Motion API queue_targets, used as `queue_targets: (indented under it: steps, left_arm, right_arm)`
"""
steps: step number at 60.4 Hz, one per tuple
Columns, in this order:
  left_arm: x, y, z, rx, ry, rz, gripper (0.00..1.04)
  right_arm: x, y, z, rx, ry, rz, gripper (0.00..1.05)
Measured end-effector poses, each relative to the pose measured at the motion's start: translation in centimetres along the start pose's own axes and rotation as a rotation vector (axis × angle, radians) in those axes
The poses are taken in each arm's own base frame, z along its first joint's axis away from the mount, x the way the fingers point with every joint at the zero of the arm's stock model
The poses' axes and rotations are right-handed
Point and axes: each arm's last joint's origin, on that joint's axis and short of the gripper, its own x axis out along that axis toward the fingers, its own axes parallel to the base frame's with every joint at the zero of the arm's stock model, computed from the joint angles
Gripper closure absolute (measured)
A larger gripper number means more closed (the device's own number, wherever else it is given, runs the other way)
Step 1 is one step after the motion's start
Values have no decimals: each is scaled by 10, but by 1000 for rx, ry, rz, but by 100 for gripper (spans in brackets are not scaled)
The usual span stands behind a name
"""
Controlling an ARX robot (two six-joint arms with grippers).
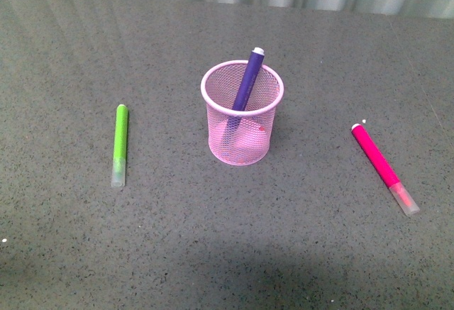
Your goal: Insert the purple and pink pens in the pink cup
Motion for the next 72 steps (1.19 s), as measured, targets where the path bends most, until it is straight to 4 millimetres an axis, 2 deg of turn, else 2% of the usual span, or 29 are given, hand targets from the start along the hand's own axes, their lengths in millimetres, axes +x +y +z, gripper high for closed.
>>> queue_targets:
  steps: [72]
  left_arm:
    - [-32,0,-2,2,8,3,103]
  right_arm:
    - [0,0,0,0,0,0,7]
